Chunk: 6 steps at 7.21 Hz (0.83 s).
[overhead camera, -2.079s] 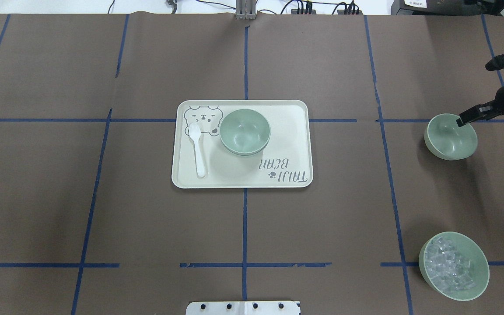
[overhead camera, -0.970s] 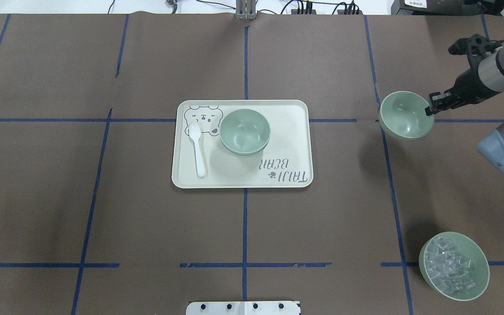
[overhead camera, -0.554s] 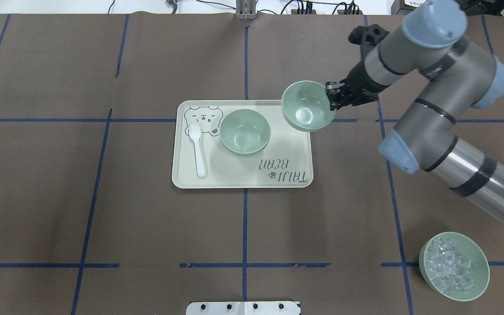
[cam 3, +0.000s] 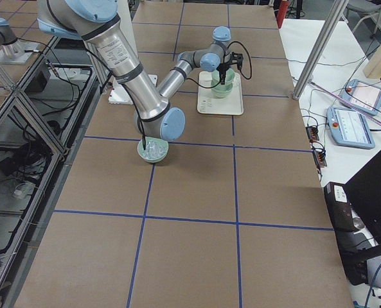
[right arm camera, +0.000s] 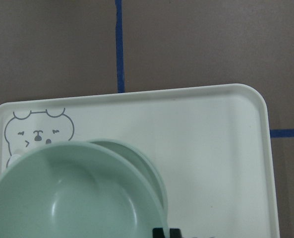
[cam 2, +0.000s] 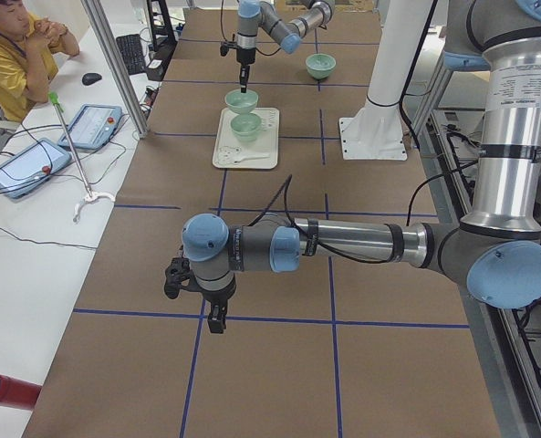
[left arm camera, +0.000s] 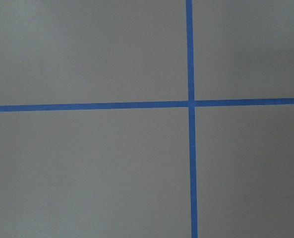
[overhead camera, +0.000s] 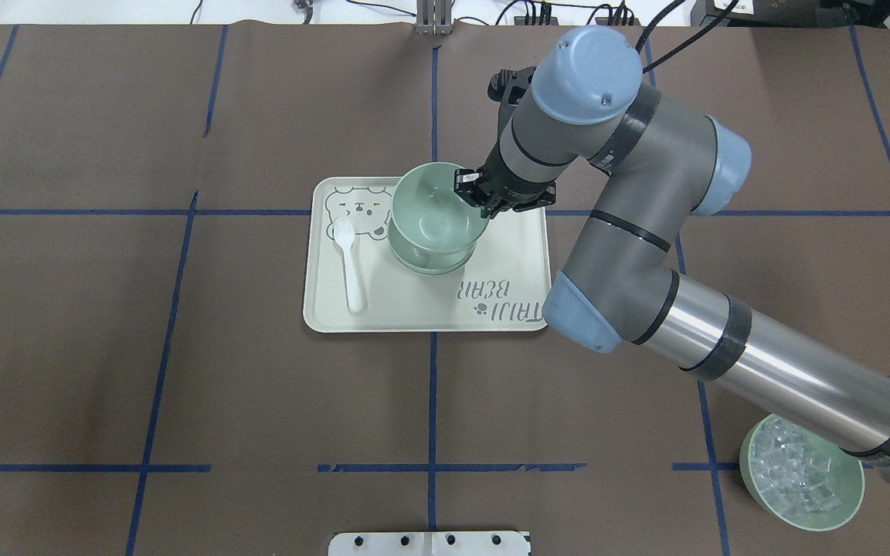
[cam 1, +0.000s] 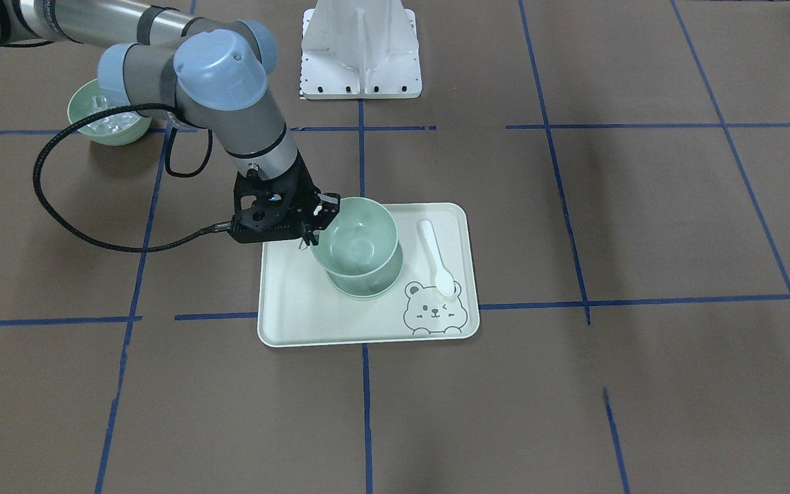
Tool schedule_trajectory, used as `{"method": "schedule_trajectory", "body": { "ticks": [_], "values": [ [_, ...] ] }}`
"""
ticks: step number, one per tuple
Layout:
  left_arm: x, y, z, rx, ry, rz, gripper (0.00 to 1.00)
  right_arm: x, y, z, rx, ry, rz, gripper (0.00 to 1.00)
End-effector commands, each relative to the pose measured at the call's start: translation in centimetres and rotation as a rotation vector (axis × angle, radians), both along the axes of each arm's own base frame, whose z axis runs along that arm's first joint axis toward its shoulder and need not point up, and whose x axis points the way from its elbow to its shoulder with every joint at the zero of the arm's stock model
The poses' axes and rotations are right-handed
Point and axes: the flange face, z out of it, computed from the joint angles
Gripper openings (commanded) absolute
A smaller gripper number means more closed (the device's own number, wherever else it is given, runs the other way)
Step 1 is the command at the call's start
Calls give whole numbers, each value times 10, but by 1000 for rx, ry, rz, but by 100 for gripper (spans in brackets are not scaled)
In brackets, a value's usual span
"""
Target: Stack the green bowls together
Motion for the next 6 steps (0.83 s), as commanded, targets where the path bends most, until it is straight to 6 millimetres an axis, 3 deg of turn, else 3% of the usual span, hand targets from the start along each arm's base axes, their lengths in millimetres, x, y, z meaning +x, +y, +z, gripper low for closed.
{"method": "schedule_trajectory", "body": {
  "ticks": [1,6],
  "values": [
    [0,0,-1,3,0,0,100,-23,0,15,-3,44,8,0],
    [0,0,-4,9,0,0,100,-43,15,20,6,63,-11,0]
  ]
}}
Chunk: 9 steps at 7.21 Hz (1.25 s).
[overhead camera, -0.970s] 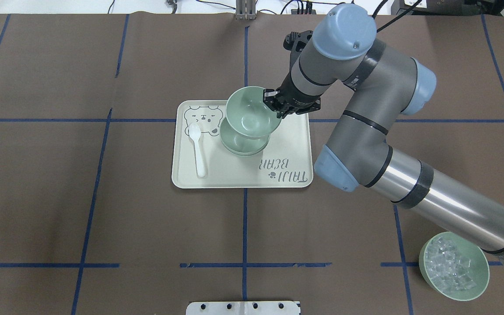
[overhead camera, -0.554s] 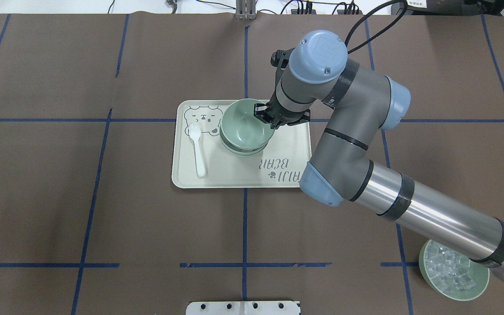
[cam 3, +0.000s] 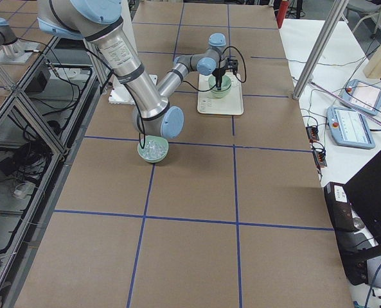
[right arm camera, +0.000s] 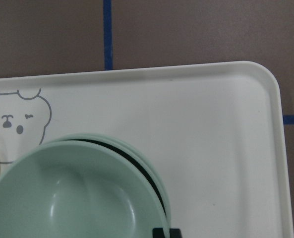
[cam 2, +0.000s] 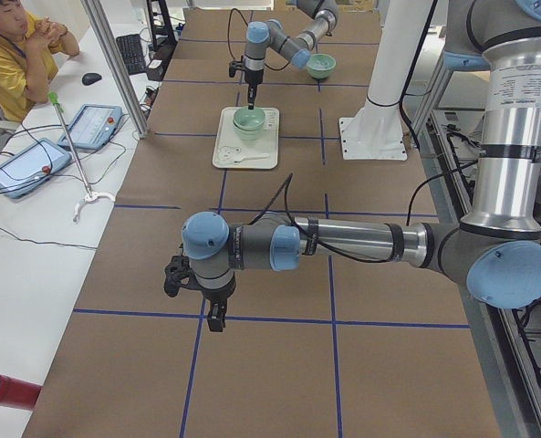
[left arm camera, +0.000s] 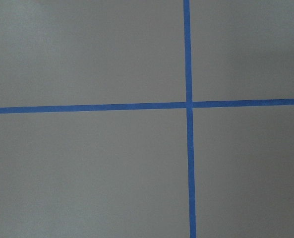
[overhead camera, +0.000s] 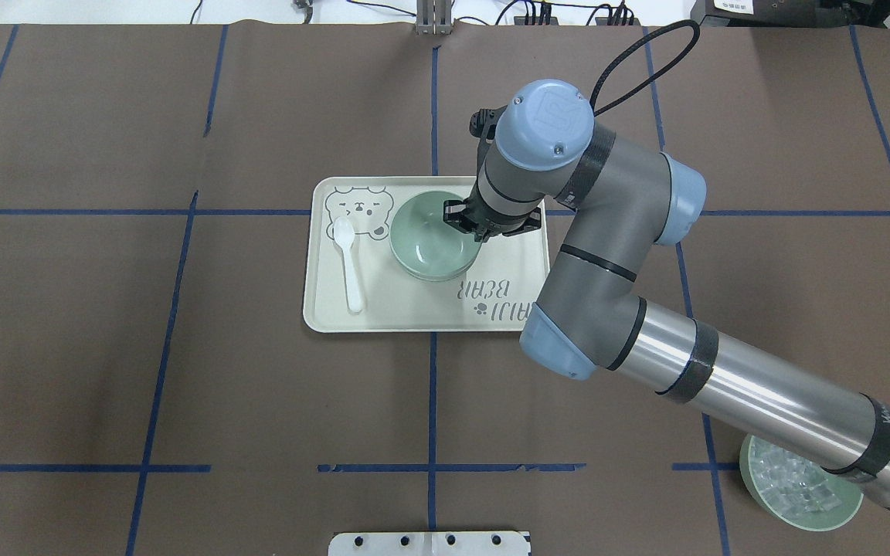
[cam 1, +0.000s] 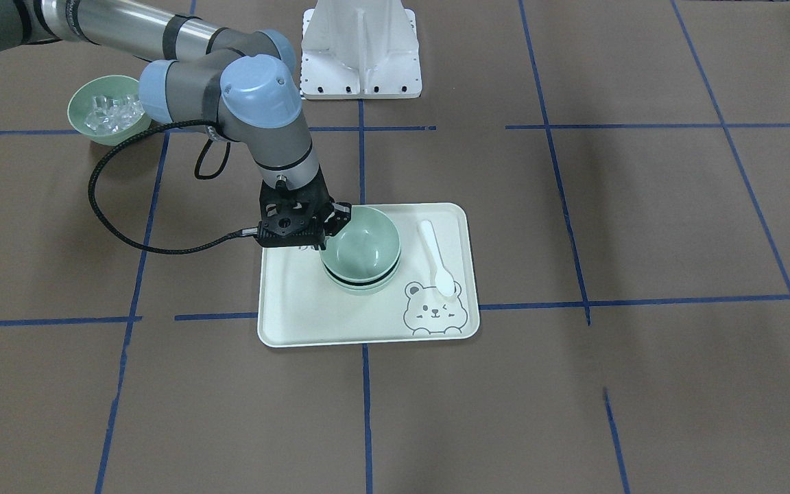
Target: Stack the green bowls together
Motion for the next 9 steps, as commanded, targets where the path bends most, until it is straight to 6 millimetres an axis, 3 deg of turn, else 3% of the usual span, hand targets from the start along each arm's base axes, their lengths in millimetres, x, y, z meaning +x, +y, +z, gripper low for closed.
{"method": "schedule_trajectory", "body": {
  "ticks": [1,3,4,5,6,7,8,9],
  "values": [
    [0,1,0,0,0,0,100,-5,1,2,6,9,4,0],
    [0,1,0,0,0,0,100,-4,-2,5,23,24,27,0],
    [-1,1,-1,2,-2,-2,100,-4,-2,5,24,23,29,14],
    [-1,1,-1,2,0,-2,100,-4,-3,5,11,21,51,99],
    [0,1,0,0,0,0,100,-4,-3,3,15,9,57,100],
    [0,1,-1,2,-2,0,100,12,-14,-2,18,-2,59,100],
    [0,1,1,-1,-1,0,100,45,-39,1,-20,-26,47,100],
    [0,0,-1,2,-3,0,100,100,-74,18,-15,-33,-5,100]
  ]
}}
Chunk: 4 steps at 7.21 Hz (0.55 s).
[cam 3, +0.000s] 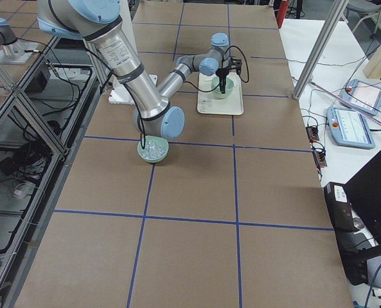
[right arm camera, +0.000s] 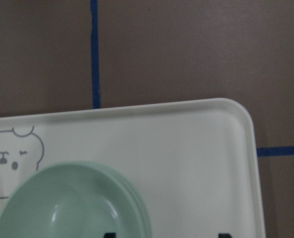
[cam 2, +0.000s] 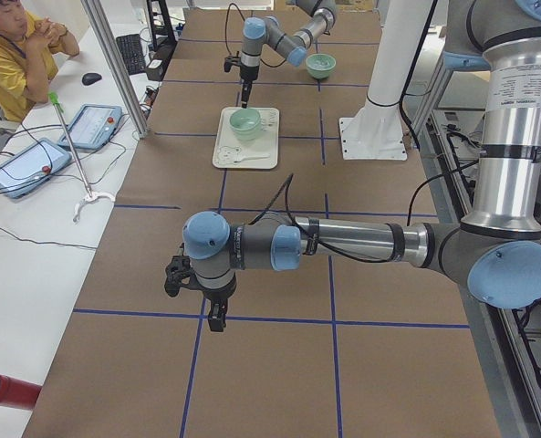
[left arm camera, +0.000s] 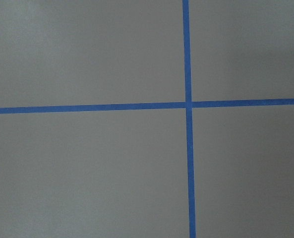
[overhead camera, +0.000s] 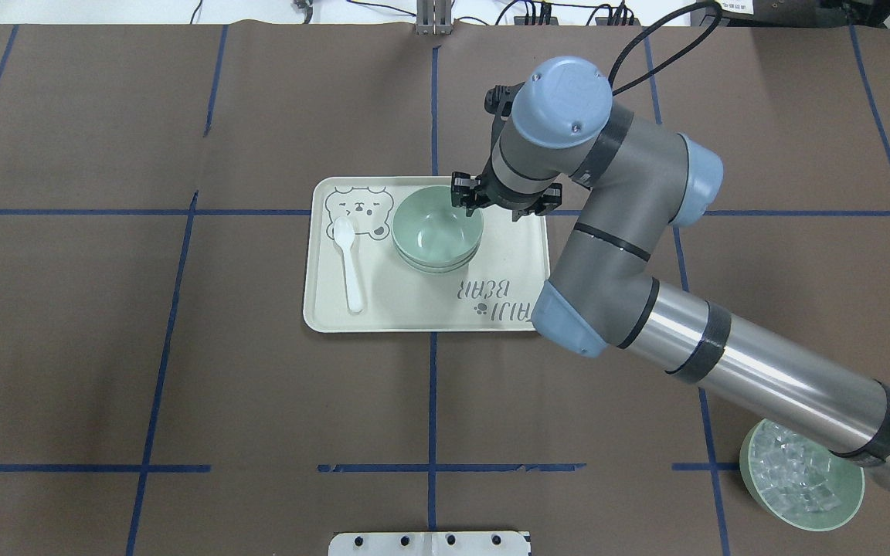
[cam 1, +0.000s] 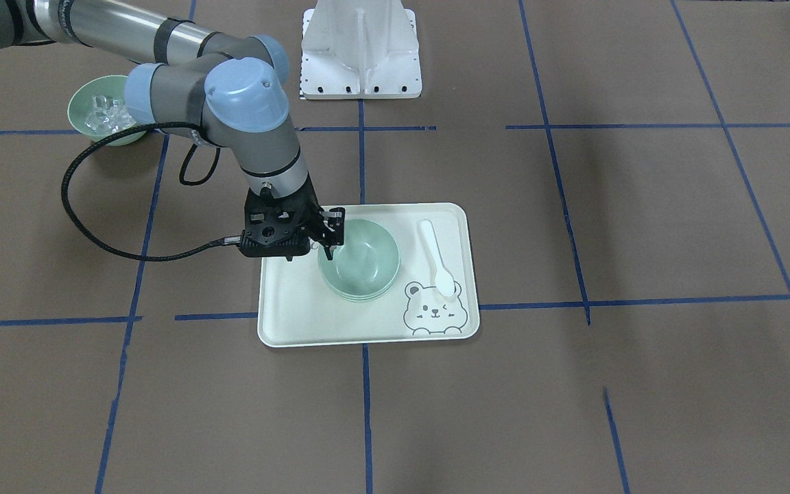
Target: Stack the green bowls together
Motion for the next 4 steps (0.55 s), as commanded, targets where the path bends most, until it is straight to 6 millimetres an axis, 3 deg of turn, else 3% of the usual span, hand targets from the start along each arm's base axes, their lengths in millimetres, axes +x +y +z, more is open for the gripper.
{"method": "schedule_trajectory", "body": {
  "ticks": [1,3,4],
  "values": [
    [0,-1,0,2,-1,2,100,118,-62,42,41,12,-106,100],
    [0,3,-3,12,3,5,100,282,-96,131,163,76,-228,100],
    [1,1,-10,28,2,5,100,349,-93,194,225,127,-302,100]
  ]
}}
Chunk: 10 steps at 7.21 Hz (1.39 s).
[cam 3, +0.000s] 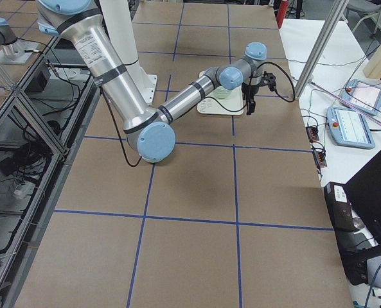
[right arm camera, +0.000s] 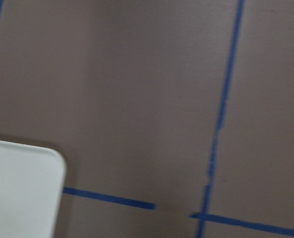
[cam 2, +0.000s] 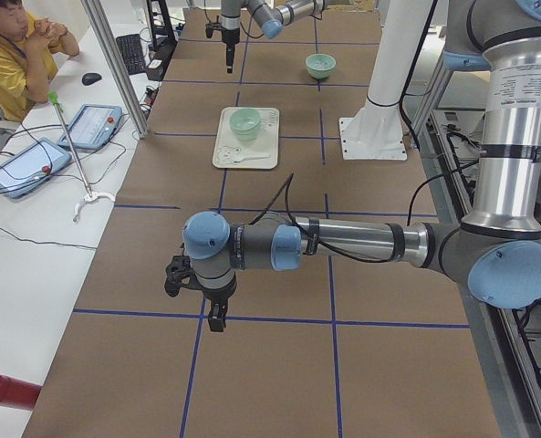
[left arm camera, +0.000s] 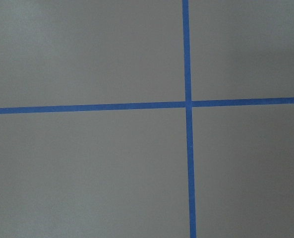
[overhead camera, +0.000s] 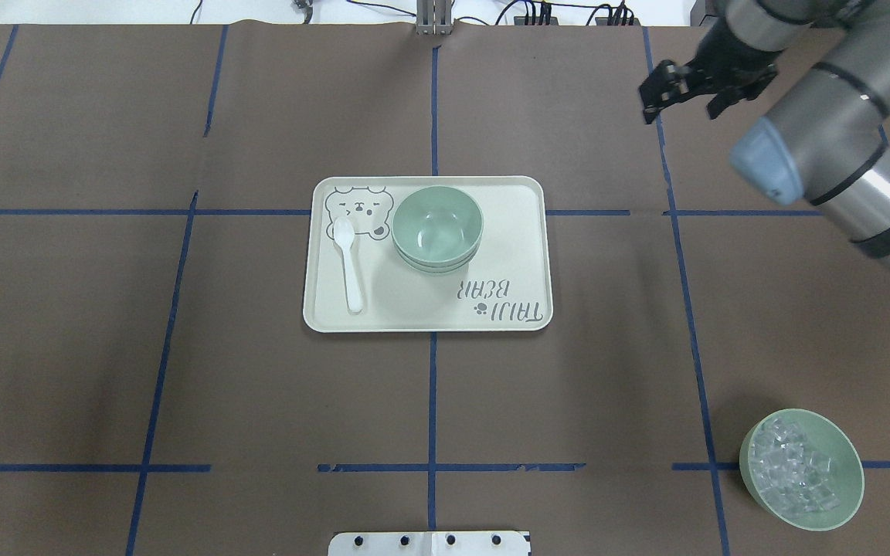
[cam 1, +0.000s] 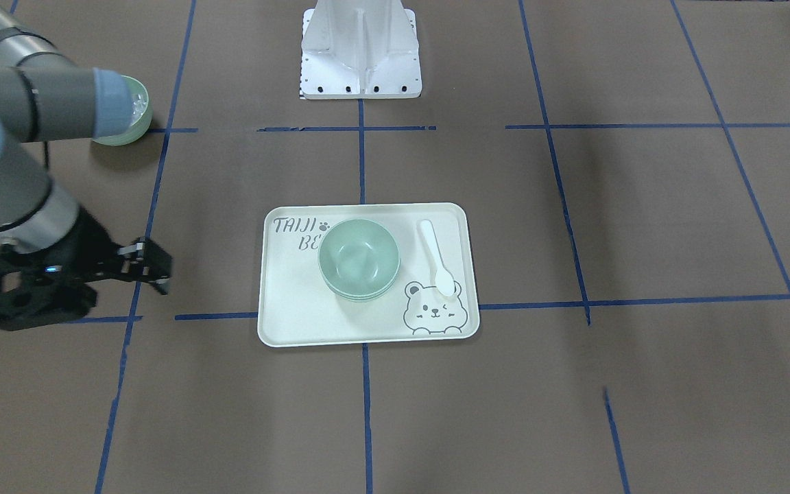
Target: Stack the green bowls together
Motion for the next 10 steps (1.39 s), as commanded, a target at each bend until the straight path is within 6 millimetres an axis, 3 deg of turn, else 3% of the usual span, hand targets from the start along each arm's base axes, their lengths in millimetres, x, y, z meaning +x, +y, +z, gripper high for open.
{"method": "schedule_trajectory", "body": {
  "ticks": [1,2,3,4,10],
  "values": [
    [1,-2,-11,29,-1,4,100,168,16,134,119,84,-123,100],
    [1,-2,-19,43,-1,5,100,234,53,207,120,117,-155,100],
    [1,-3,-21,49,0,6,100,263,91,257,40,113,-130,100],
    [2,-3,-22,53,0,8,100,281,123,291,-30,103,-95,100],
    [3,-3,-23,56,0,11,100,281,129,297,-89,66,-47,100]
  ]
}}
